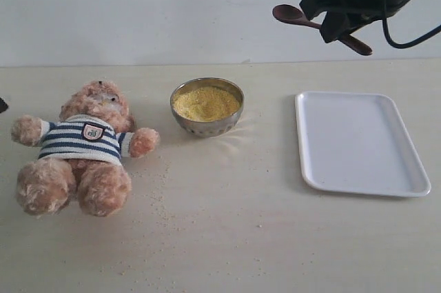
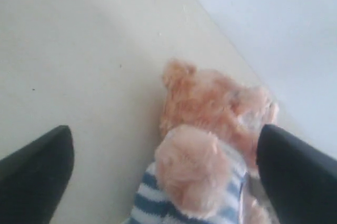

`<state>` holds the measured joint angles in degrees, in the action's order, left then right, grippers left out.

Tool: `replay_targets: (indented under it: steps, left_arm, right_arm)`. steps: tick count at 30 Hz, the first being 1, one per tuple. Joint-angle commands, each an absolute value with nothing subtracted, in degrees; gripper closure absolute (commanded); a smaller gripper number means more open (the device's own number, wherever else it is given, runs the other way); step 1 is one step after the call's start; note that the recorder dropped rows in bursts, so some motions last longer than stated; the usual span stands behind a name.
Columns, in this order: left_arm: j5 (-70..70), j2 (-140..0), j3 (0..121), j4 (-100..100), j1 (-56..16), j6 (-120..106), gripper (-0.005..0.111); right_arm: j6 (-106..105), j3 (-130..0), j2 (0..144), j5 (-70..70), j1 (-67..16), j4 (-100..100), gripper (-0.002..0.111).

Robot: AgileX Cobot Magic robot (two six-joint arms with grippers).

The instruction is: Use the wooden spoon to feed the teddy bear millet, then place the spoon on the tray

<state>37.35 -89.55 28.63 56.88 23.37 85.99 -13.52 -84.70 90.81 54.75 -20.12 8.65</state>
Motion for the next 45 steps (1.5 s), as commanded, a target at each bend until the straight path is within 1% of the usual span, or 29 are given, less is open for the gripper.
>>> replay_targets:
  steps: [1, 2, 3, 4, 6, 8, 10, 11, 14, 16, 17, 19, 22, 24, 26, 29, 30, 32, 34, 36, 38, 39, 41, 43, 45]
  left_arm:
    - [31.75, -84.64, 28.76, 48.95, 23.75, 92.55, 0.054]
    - [31.47, -83.58, 28.76, 47.59, 23.75, 92.55, 0.070]
    - [31.63, -82.69, 28.76, 45.05, 24.00, 92.55, 0.089]
    - [31.63, -81.95, 29.14, 43.67, 24.10, 92.20, 0.101]
    - [30.75, -80.99, 30.91, 40.42, 24.10, 89.41, 0.101]
    - [30.31, -80.21, 33.24, 40.26, 24.10, 80.59, 0.102]
    - [30.31, -79.66, 35.92, 41.02, 24.10, 64.33, 0.102]
    - [30.41, -79.23, 37.44, 43.07, 24.10, 52.75, 0.102]
    - [29.63, -78.17, 40.00, 57.47, 23.98, 20.49, 0.102]
    - [27.86, -77.54, 40.24, 63.99, 23.98, 5.61, 0.102]
    - [26.68, -77.10, 40.24, 64.98, 23.98, 2.40, 0.102]
    - [27.46, -76.03, 40.13, 63.25, 23.98, 5.91, 0.102]
    - [27.91, -72.17, 40.13, 56.91, 23.98, 20.09, 0.102]
    - [26.16, -68.74, 40.54, 40.44, 23.98, 23.54, 0.102]
    - [23.02, -65.29, 42.12, 22.36, 24.09, 21.45, 0.102]
    - [15.61, -58.33, 45.29, -8.02, 26.57, 10.65, 0.102]
    - [14.89, -55.33, 45.52, -20.64, 28.21, 6.16, 0.102]
    - [13.39, -50.00, 45.39, -37.32, 30.58, 0.00, 0.102]
    - [10.09, -47.20, 45.39, -34.51, 30.27, -3.03, 0.102]
    - [6.03, -45.05, 45.39, -26.58, 27.57, -4.27, 0.102]
    - [5.91, -42.58, 44.62, -19.06, 24.06, -4.31, 0.102]
    - [6.33, -38.68, 43.82, -13.40, 21.06, -4.31, 0.102]
    - [4.22, -29.77, 42.38, -12.57, 17.78, -4.31, 0.102]
    - [2.56, -21.47, 38.97, -12.57, 16.29, -4.10, 0.102]
    - [1.59, -17.26, 34.68, -12.68, 15.37, -1.94, 0.102]
  right_arm:
    - [-14.05, -84.48, 90.30, 54.47, -19.90, 8.70, 0.109]
    - [-14.05, -84.48, 90.30, 54.57, -19.90, 8.80, 0.109]
    - [-14.05, -84.48, 90.30, 54.57, -19.90, 8.80, 0.109]
    - [-14.05, -84.48, 90.30, 54.58, -19.90, 8.94, 0.109]
    - [-14.05, -84.48, 90.30, 54.58, -19.90, 8.94, 0.109]
    - [-14.05, -84.48, 90.30, 54.68, -19.90, 8.94, 0.109]
    - [-14.05, -84.48, 90.30, 54.70, -19.90, 9.17, 0.109]
    - [-14.05, -84.48, 90.30, 54.70, -19.90, 9.44, 0.109]
    - [-15.94, -84.48, 90.30, 54.29, -19.90, 11.09, 0.109]
    - [-17.42, -84.48, 90.30, 53.74, -19.90, 12.75, 0.109]
    - [-18.41, -84.48, 90.30, 53.44, -19.90, 13.25, 0.109]
    - [-19.24, -84.48, 90.30, 52.97, -19.90, 13.24, 0.109]
    - [-20.07, -84.48, 90.30, 52.86, -19.90, 12.37, 0.109]
    - [-20.07, -84.48, 90.44, 52.49, -19.90, 12.26, 0.109]
    - [-20.07, -84.48, 90.41, 52.32, -19.90, 12.15, 0.109]
    - [-20.07, -84.48, 90.41, 52.69, -19.90, 11.70, 0.109]
    - [-20.07, -84.48, 90.41, 52.79, -19.90, 11.59, 0.109]
    - [-20.07, -84.48, 90.41, 52.56, -19.90, 11.58, 0.109]
    - [-20.07, -84.48, 90.41, 52.56, -19.90, 11.58, 0.109]
    - [-20.07, -84.48, 90.41, 53.15, -19.90, 11.48, 0.109]
    - [-20.07, -84.48, 90.41, 54.33, -19.90, 10.97, 0.109]
    - [-20.07, -84.48, 90.41, 54.85, -19.90, 10.87, 0.109]
    - [-20.07, -84.48, 90.41, 54.73, -19.90, 10.87, 0.109]
    - [-20.07, -84.48, 90.41, 54.42, -19.90, 10.87, 0.109]
    - [-20.07, -84.48, 90.41, 54.42, -19.90, 10.87, 0.109]
